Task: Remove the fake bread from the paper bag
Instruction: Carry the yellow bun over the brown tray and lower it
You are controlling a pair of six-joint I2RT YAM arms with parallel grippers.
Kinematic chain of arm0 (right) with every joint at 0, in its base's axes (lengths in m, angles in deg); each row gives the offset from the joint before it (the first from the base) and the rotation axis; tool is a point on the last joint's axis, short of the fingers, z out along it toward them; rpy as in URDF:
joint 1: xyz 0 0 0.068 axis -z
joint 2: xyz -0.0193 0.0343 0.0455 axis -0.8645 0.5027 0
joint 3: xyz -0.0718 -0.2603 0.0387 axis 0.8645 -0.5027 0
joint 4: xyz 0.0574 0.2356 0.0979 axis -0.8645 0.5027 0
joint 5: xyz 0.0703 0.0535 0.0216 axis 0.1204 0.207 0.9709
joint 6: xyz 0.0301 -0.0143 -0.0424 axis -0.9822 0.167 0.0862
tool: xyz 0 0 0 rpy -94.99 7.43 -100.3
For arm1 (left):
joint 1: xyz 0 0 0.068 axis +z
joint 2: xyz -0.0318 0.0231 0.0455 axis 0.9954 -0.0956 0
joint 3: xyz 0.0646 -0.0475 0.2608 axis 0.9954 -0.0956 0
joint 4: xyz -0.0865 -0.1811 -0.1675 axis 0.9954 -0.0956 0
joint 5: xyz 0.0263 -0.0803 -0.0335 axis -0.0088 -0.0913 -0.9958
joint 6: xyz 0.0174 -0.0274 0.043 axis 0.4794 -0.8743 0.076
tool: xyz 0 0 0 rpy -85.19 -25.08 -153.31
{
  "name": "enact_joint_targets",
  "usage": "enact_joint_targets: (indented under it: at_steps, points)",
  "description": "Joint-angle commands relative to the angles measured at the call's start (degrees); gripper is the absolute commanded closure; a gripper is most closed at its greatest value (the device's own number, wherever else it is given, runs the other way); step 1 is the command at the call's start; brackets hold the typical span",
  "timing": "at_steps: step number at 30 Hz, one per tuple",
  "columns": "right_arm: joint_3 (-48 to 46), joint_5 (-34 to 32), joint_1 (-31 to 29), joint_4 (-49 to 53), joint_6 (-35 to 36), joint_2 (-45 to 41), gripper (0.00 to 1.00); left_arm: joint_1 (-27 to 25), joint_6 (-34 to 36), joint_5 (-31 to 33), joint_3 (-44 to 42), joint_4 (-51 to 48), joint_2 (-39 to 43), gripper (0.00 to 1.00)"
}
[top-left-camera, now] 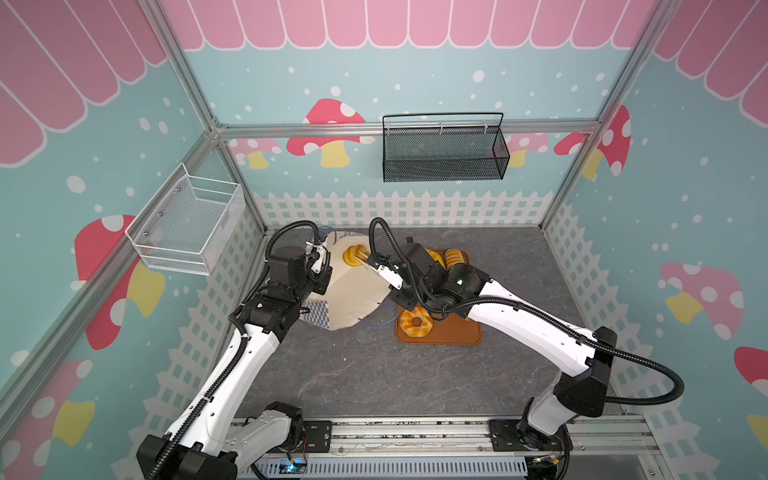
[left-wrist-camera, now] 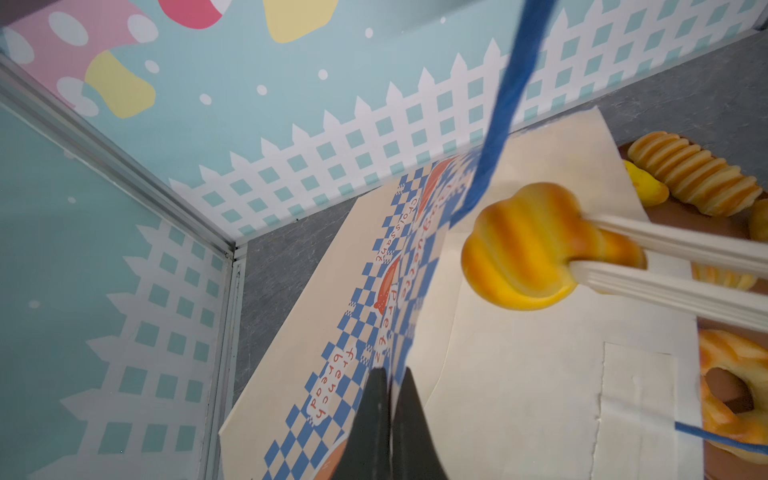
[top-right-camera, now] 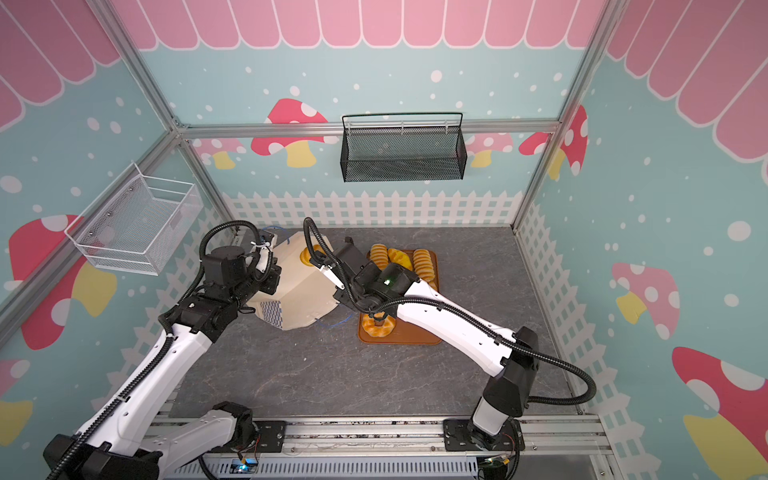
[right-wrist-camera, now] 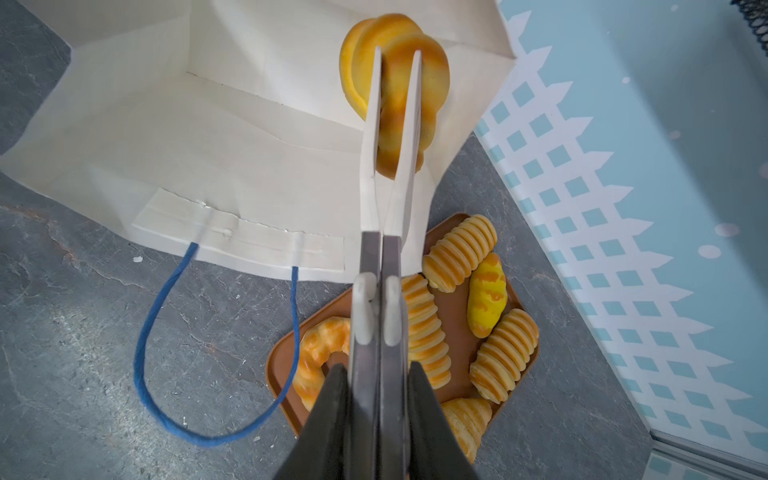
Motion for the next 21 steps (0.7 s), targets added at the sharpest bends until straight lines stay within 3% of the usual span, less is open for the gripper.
enact_joint_targets:
  at_steps: [1, 10, 21]
  points:
    - [0.1, -3.2, 0.0, 0.4, -1.6, -2.2, 0.97, 1.4, -3.3, 2.5, 2.3, -3.4, -0.9, 1.0]
    - [-0.3, -7.2, 2.6, 4.6, -5.8, -5.7, 0.97, 3.8, -6.1, 2.6, 2.8, -5.4, -1.3, 1.0]
    - [-11.0, -3.8, 12.0, 7.3, -12.3, -14.0, 0.96, 4.3, -6.9, 1.2, 3.0, -5.1, -2.0, 1.0]
